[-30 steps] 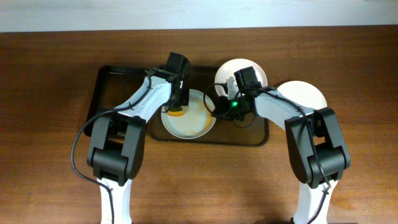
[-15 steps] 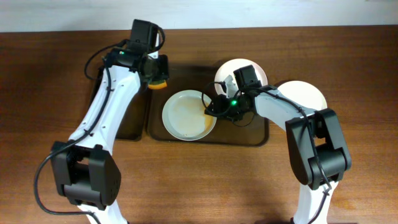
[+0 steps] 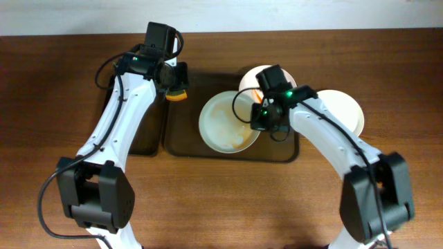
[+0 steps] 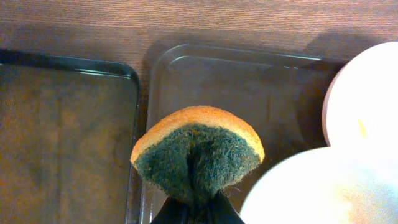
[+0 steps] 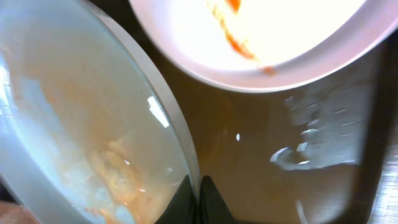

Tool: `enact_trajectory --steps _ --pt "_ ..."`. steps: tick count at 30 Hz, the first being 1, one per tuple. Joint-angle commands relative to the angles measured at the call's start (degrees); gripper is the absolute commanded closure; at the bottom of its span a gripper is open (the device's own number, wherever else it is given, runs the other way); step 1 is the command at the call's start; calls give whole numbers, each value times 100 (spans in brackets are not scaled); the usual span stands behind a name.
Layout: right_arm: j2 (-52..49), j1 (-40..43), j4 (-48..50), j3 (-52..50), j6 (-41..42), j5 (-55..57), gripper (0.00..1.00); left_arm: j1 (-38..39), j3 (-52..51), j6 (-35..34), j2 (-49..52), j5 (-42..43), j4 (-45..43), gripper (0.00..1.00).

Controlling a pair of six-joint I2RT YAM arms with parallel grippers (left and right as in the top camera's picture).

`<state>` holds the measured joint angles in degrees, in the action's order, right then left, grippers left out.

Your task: Clean dirty plates on tray and stack at the side

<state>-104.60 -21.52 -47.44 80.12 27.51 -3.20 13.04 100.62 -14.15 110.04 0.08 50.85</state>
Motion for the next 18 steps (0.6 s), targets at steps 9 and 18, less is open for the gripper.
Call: enact_trajectory --steps 9,18 --pt "278 -1644 -1027 916 -157 4878 96 -9 -39 98 697 1176 70 100" --pt "278 -2706 -1025 916 -160 7667 96 -9 -39 96 706 1176 68 100"
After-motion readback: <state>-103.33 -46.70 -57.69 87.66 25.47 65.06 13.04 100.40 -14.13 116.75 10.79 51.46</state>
